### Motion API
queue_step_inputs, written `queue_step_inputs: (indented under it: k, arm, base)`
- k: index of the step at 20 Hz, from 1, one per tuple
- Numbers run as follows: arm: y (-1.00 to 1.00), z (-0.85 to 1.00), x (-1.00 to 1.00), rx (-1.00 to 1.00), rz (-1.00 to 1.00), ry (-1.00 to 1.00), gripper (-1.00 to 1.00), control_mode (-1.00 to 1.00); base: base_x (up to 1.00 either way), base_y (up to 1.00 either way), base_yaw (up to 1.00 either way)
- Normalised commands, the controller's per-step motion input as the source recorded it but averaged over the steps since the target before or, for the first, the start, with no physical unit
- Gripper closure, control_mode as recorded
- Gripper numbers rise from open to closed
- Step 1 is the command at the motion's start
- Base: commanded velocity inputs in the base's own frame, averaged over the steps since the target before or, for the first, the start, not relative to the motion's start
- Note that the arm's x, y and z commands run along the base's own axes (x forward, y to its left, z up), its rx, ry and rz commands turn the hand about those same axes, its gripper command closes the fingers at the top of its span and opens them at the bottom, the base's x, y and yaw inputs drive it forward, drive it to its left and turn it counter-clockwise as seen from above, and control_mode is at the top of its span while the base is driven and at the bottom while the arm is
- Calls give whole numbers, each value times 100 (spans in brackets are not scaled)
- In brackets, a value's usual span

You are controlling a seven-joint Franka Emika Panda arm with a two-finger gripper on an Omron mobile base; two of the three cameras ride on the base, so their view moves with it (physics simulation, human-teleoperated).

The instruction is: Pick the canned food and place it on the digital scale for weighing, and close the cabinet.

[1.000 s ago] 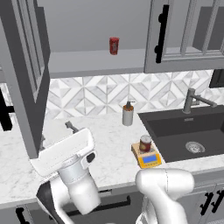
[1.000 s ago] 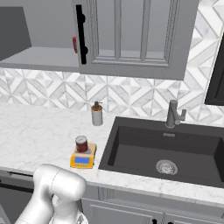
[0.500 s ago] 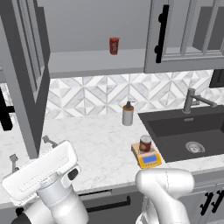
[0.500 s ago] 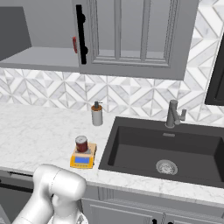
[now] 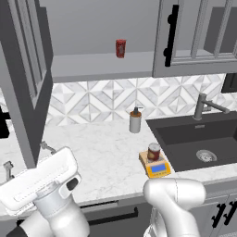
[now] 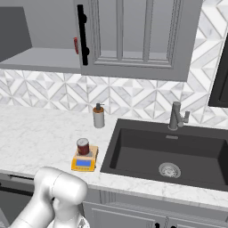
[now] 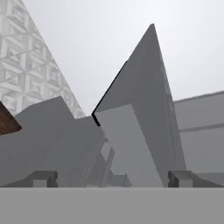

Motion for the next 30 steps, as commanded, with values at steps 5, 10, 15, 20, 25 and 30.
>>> queue_step_inputs:
  k: [5, 10, 15, 20, 25, 30]
  arm:
    - [-2, -50, -35, 5, 0, -6, -100, -100]
    - [10, -22, -24, 9, -1, -7, -100, -100]
    - [63, 11, 22, 0, -11, -5, -100, -100]
    - [63, -24, 50, 4, -11, 1, -100, -100]
    - [53, -67, 16, 6, -5, 4, -100, -100]
    - [-26, -80, -42, 9, 0, 6, -100, -100]
  base:
    - [0, 0, 0]
    - [0, 0, 0]
    - [0, 0, 0]
    - [0, 0, 0]
    - [0, 0, 0]
    - [0, 0, 0]
